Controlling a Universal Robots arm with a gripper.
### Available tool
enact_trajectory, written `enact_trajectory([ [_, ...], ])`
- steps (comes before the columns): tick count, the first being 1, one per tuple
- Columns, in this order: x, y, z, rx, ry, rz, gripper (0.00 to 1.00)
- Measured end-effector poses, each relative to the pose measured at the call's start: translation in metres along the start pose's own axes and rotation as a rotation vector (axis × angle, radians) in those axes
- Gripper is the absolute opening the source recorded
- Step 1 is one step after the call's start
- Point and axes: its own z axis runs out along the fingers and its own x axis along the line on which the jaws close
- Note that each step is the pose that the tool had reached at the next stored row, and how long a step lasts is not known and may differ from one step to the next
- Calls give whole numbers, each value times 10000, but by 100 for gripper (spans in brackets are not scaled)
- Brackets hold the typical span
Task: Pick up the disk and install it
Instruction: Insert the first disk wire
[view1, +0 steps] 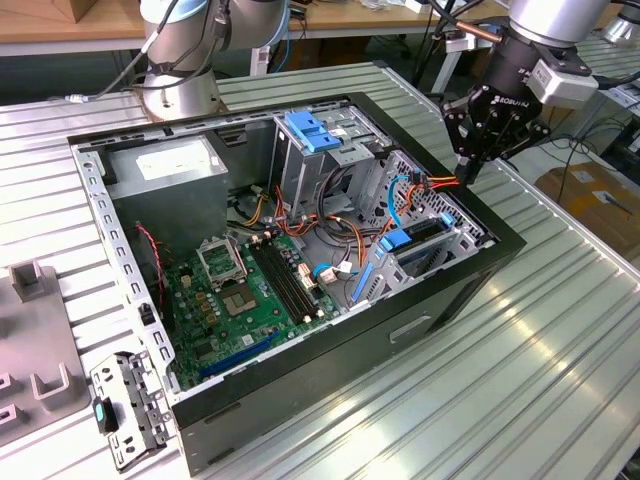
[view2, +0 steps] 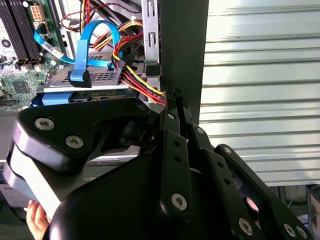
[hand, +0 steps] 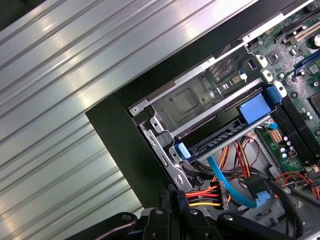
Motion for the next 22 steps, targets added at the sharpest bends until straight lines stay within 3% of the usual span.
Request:
enact_trajectory([
  [22,-37,24,-1,0,0,0,16],
])
